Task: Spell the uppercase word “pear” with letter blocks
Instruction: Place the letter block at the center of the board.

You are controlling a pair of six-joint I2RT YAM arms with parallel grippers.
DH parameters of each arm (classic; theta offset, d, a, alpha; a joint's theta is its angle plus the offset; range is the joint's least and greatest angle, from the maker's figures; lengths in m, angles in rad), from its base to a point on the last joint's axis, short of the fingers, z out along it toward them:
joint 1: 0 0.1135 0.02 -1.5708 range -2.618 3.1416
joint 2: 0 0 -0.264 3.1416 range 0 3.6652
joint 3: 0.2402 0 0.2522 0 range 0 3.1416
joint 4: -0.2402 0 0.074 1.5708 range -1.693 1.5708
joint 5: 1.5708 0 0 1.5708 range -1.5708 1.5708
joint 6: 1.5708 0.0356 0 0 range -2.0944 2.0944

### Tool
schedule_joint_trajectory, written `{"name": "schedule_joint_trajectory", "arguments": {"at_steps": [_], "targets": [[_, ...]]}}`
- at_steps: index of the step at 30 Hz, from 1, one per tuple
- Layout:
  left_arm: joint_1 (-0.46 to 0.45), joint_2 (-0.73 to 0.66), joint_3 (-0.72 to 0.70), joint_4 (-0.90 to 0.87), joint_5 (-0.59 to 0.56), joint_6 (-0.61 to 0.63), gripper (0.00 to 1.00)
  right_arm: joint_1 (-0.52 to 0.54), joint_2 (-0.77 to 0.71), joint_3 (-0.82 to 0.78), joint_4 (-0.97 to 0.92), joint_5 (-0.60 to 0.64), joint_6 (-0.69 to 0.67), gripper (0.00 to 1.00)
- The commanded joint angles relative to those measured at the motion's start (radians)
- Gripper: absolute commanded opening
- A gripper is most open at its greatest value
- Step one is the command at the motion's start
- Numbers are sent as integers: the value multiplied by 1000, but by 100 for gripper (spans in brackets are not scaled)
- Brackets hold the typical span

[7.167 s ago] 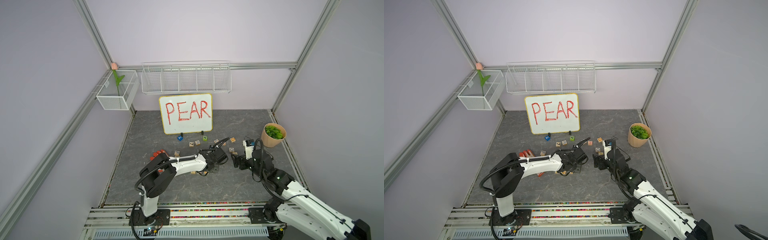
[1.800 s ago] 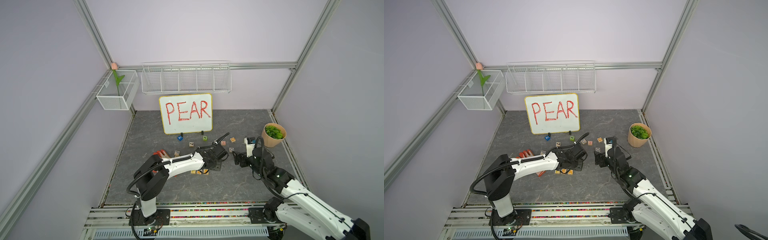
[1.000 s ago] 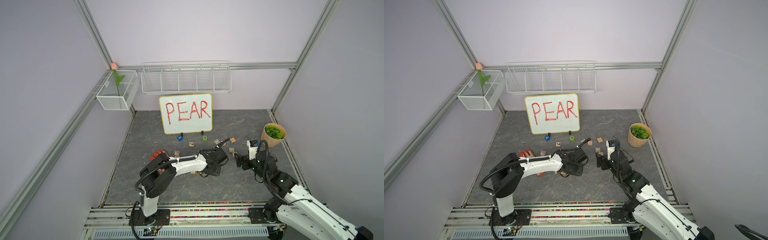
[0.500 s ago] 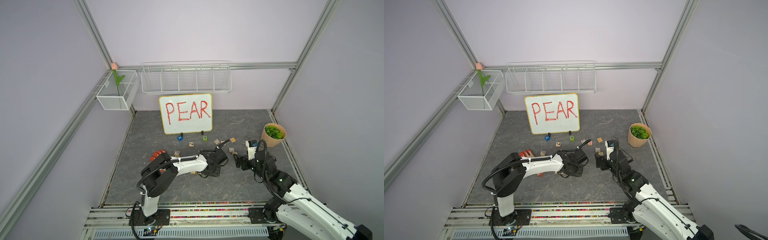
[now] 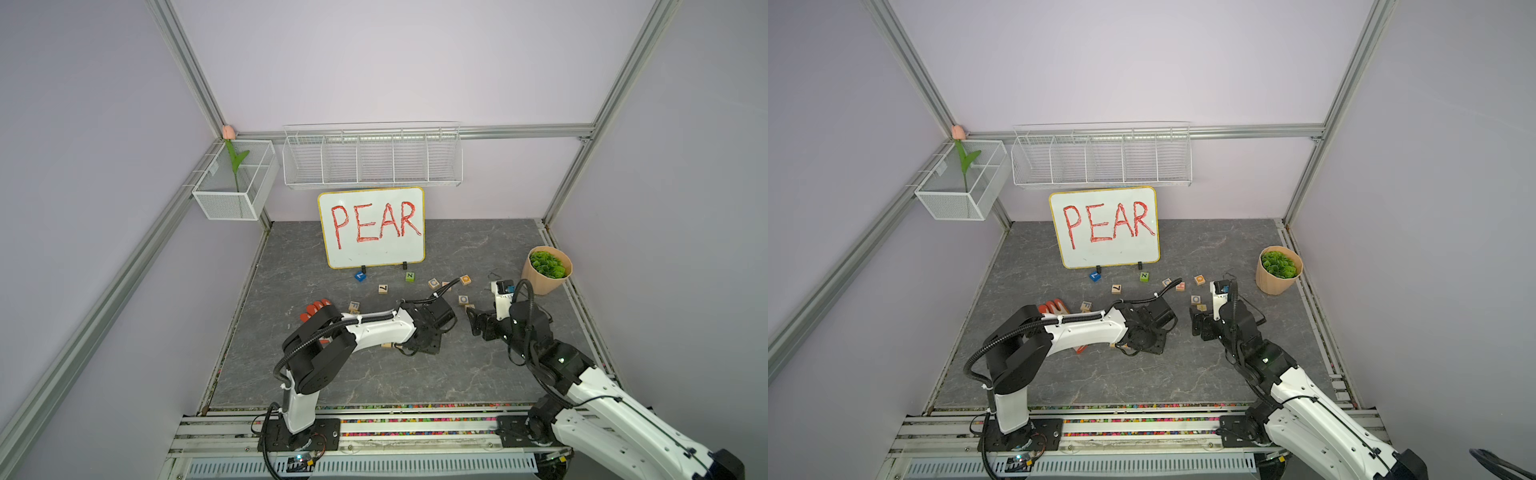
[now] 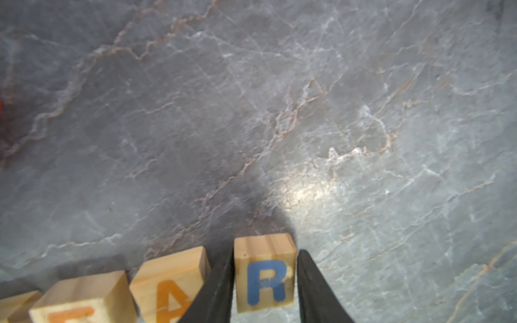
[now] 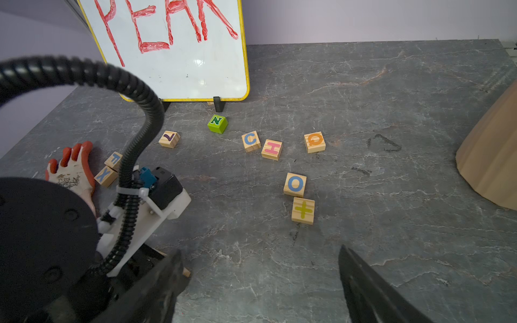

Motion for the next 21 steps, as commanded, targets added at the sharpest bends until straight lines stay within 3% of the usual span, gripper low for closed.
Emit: {"name": "schedule_joint_trajectory", "arguments": {"at_steps": [1,12,21], "targets": [[0,19,12,-24,2,-7,41,-6,7,-23,26,4,-12,89],[-5,-5,9,-15,-12,10,48,-5,25,-16,31,13,-14,89],[-35,-66,-11,-11,-92,15,50,-6,44,-5,34,19,-15,89]]}}
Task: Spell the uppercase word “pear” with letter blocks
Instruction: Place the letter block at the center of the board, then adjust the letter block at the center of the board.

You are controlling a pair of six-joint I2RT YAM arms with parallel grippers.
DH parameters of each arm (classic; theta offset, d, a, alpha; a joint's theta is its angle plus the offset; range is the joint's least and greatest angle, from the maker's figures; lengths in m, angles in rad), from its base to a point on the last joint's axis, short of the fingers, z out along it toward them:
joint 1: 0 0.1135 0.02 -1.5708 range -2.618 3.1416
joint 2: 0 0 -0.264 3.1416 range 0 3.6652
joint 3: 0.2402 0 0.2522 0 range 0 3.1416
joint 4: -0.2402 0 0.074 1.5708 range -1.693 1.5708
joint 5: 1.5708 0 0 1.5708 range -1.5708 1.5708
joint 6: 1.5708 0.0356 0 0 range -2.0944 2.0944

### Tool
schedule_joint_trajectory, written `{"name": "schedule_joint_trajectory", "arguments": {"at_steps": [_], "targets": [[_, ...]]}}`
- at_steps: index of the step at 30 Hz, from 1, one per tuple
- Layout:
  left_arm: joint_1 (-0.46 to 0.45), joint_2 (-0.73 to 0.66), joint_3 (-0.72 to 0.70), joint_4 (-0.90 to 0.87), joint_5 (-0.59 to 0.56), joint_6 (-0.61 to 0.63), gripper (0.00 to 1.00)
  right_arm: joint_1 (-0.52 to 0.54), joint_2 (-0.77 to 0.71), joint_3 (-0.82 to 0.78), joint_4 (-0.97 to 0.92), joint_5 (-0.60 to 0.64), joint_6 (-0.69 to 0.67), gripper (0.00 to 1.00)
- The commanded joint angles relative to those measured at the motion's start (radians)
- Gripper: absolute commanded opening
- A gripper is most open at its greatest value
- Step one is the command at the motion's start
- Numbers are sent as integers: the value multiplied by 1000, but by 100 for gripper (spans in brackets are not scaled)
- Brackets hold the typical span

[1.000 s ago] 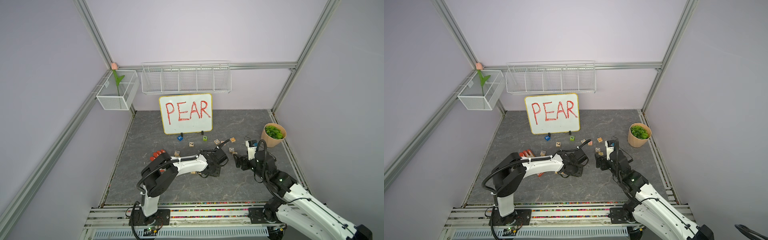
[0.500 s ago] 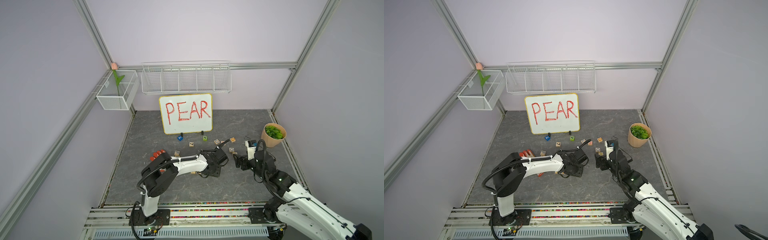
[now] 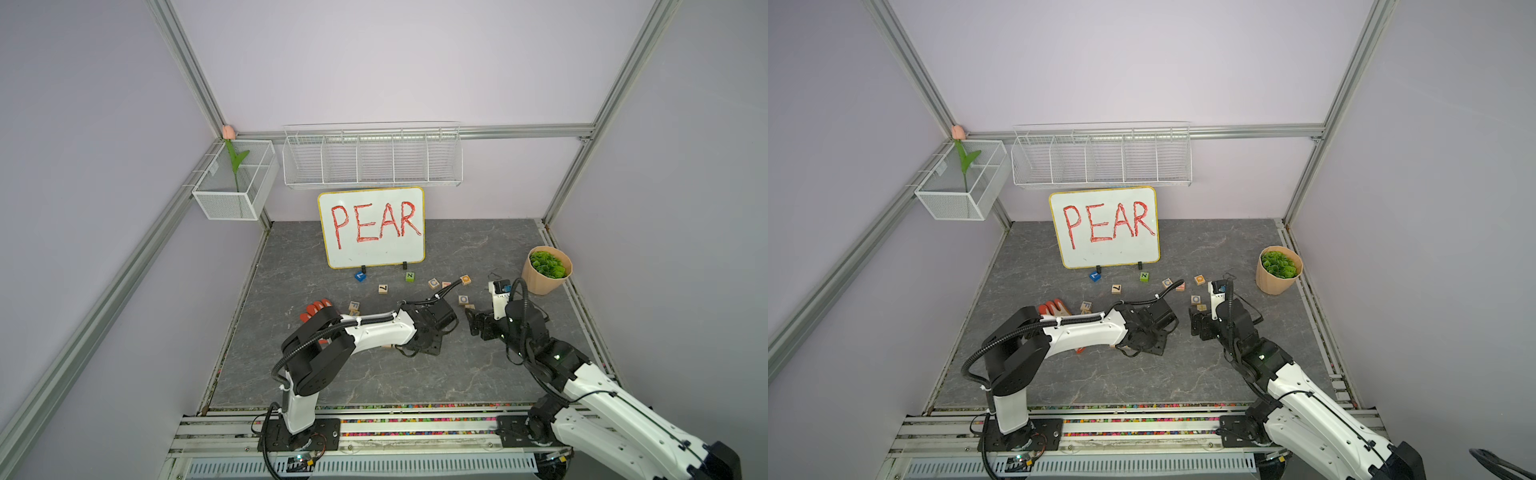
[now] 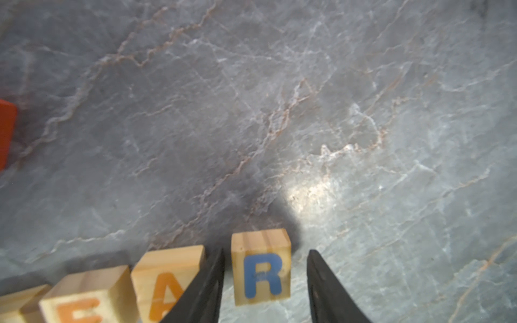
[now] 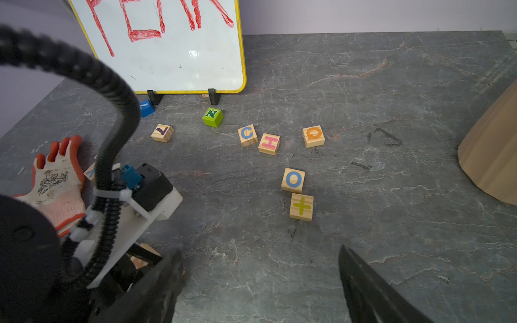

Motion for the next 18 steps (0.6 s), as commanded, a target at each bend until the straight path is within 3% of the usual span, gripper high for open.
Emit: {"name": "schedule_joint_trajectory", "arguments": {"at_steps": [1,8,18], "targets": [[-16,-48,-7,-7,-54,5,50,-6,4,-3,26,15,-14,89],[-41,-52,10,12,-63,59,52,-6,3,20,-6,72,-2,89],[-69,0,70,71,70,198,55,-7,-17,37,-90,194,39,89]]}}
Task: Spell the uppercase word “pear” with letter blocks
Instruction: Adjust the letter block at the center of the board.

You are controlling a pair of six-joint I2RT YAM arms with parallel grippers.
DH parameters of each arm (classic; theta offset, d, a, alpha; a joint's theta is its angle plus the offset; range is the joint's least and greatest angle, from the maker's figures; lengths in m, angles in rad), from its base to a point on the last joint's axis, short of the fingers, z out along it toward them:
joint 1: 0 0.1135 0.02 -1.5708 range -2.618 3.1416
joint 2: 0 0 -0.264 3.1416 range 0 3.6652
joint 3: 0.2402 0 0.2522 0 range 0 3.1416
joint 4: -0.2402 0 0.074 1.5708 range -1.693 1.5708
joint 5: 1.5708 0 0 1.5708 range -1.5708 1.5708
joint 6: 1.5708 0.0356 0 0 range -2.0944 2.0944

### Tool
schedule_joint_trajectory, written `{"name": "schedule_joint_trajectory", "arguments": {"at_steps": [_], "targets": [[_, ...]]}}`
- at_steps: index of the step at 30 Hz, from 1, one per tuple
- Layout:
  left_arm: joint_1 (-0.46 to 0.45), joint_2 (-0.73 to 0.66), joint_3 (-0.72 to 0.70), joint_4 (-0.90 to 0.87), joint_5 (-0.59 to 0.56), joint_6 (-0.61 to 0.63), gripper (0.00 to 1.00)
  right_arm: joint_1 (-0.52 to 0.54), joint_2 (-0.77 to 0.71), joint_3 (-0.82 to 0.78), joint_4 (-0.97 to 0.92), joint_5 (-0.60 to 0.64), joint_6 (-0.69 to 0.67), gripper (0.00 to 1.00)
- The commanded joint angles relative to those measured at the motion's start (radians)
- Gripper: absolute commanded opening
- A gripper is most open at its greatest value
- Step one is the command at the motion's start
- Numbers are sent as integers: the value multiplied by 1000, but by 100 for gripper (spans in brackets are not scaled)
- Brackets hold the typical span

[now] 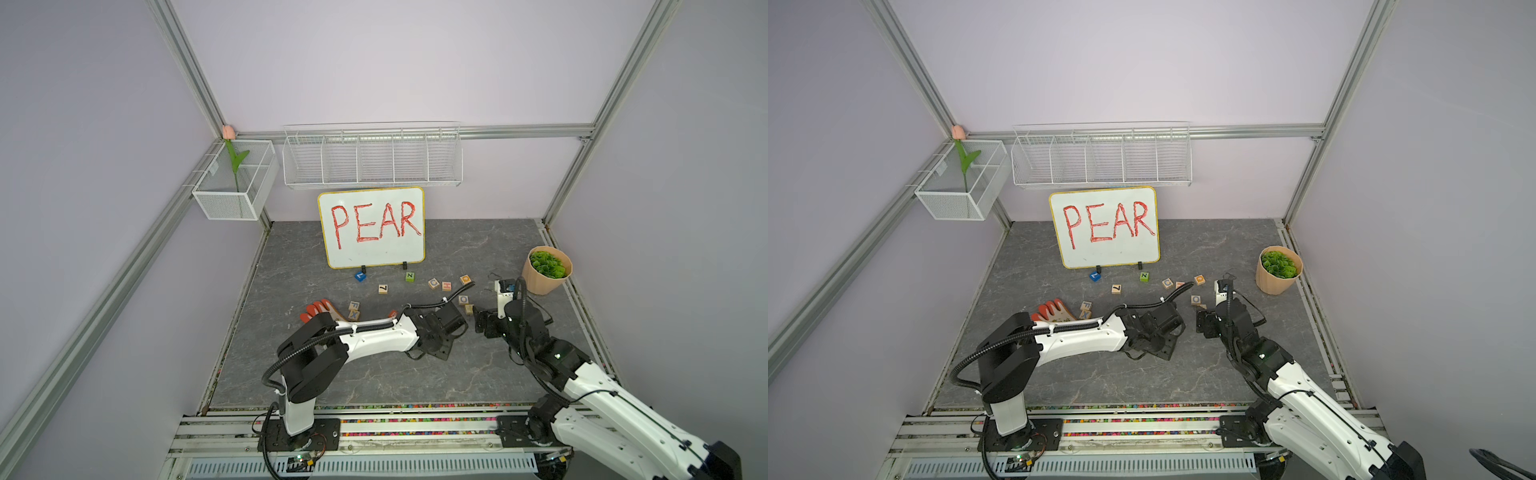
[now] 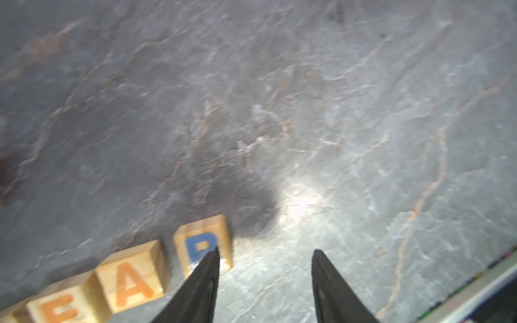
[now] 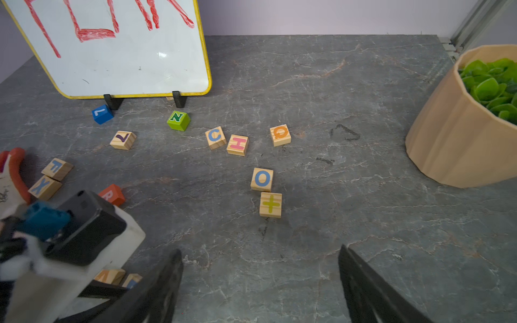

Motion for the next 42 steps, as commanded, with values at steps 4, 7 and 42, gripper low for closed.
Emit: {"name": "schedule_joint_trajectory", "arguments": {"at_steps": [4,7,42], "targets": [[-7,67,73,13,79,88,55,-8,-28,22,-47,61,26,89],[-7,91,99,1,87,99,55,-7,-35,22,-56,65,26,89],[24,109,86,-89,-12,-12,56,-9,5,16,-26,44,37,89]]}}
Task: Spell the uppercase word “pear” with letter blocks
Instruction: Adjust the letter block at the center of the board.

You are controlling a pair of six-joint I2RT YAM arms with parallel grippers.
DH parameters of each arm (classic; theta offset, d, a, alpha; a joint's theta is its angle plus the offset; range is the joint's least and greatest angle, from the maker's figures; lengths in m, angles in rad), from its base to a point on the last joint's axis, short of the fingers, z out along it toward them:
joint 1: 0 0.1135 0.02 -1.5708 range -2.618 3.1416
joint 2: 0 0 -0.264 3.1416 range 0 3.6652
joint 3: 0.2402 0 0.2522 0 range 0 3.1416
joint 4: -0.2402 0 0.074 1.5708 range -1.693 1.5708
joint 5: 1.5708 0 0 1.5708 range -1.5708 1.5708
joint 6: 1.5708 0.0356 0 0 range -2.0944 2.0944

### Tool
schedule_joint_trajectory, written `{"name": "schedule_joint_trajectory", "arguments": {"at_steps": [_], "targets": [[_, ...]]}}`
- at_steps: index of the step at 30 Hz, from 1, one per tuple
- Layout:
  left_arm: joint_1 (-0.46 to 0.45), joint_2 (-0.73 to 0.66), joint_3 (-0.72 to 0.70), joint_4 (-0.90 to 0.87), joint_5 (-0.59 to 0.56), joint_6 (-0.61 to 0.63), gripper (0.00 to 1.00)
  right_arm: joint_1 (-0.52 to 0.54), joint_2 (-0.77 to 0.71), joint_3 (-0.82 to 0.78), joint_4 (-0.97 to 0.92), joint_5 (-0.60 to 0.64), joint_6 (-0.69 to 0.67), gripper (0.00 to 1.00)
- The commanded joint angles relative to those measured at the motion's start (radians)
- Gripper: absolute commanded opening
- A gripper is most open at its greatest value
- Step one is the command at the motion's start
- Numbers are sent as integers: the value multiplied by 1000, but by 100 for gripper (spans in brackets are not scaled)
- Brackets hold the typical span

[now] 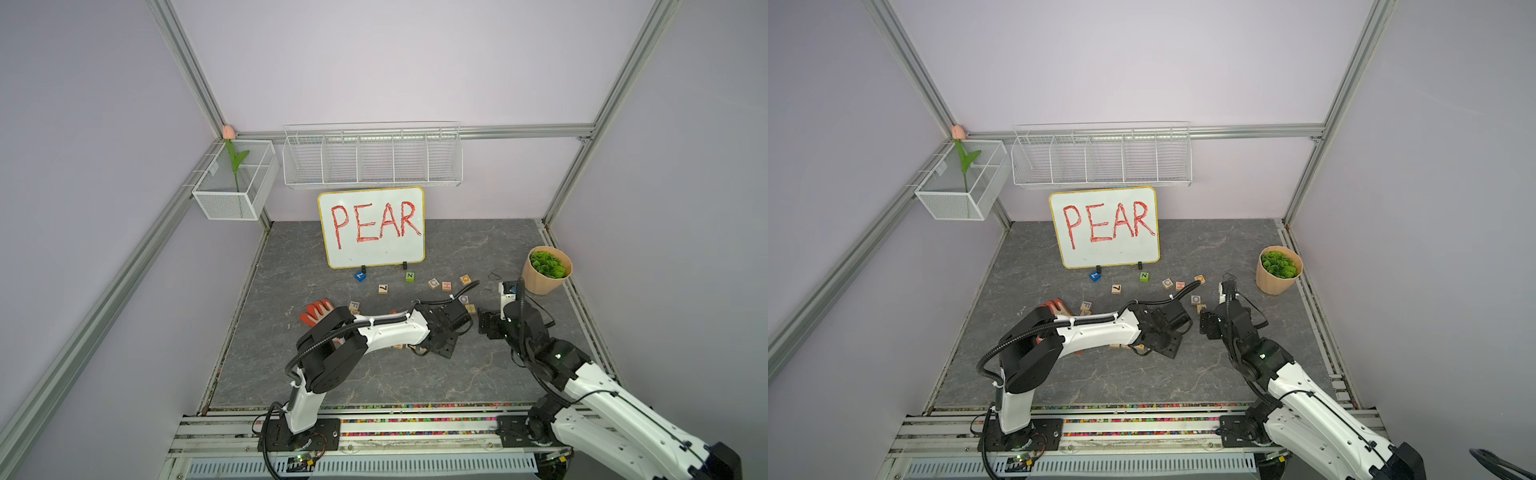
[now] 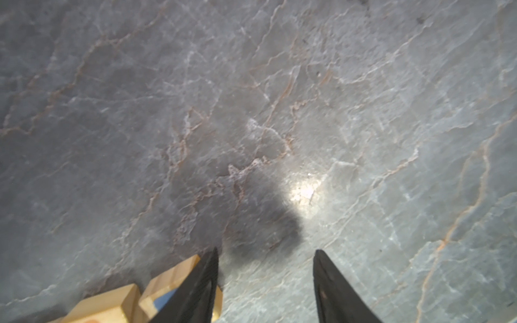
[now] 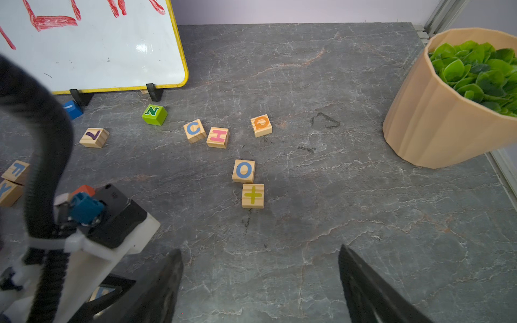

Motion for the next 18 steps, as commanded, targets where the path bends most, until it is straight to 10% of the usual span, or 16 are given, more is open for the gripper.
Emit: {"name": "schedule_joint_trajectory", "arguments": {"at_steps": [1,18], "targets": [[4,-20,-16,-15,-19,-11,56,-6,3,17,19,0,11,89],[78,-281,-84,71,-144,152,60,-26,94,71,52,32,-8,89]]}}
